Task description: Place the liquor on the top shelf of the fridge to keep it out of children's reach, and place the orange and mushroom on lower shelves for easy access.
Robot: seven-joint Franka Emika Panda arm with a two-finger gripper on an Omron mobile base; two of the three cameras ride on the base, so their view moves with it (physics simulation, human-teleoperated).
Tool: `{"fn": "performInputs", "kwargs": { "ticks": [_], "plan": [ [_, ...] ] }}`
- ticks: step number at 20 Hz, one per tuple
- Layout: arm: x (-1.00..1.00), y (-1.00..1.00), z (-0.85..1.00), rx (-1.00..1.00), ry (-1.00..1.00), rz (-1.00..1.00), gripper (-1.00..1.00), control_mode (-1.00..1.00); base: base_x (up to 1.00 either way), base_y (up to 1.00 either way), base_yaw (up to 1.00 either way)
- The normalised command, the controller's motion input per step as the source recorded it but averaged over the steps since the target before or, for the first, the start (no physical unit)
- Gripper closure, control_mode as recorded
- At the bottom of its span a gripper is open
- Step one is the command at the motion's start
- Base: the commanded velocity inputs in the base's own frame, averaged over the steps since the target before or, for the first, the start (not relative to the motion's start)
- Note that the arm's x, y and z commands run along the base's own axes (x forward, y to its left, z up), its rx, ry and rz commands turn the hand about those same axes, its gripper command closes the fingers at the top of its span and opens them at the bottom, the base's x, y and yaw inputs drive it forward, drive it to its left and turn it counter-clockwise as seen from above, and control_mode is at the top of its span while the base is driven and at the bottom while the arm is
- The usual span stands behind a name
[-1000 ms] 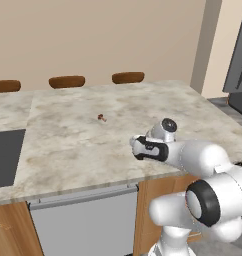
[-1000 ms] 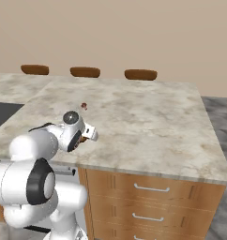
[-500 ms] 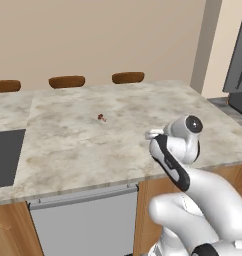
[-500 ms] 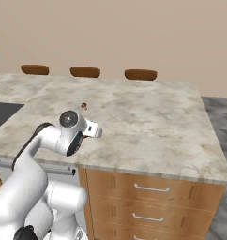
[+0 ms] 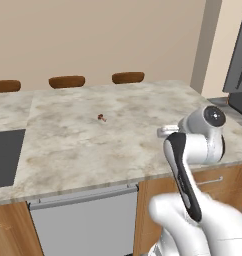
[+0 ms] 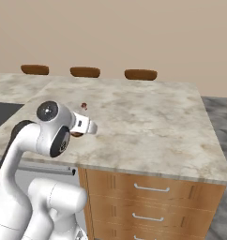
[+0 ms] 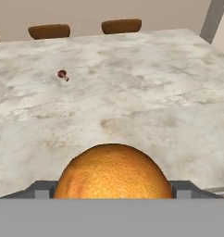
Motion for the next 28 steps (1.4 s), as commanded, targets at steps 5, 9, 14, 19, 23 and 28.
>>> {"fn": "performInputs", "kwargs": {
  "ticks": [5, 9, 14, 19, 23, 28],
  "plan": [
    [-0.73, 0.10, 0.35, -0.07, -0.01, 0.00, 1.00, -1.00, 0.00, 0.00, 0.00],
    [-0.29, 0.15, 0.68, -0.06, 0.00, 0.05, 1.00, -1.00, 0.00, 0.00, 0.00],
    [-0.21, 0.00, 0.48, -0.03, 0.00, 0.00, 1.00, -1.00, 0.00, 0.00, 0.00],
    [-0.27, 0.00, 0.00, -0.03, 0.00, 0.00, 1.00, 1.00, -0.59, 0.00, 0.00],
    [0.00, 0.00, 0.00, 0.00, 0.00, 0.00, 1.00, 1.00, -0.98, -0.37, -0.05],
    [0.00, 0.00, 0.00, 0.00, 0.00, 0.00, 1.00, 1.00, -0.45, -0.96, -0.36]
  ]
}}
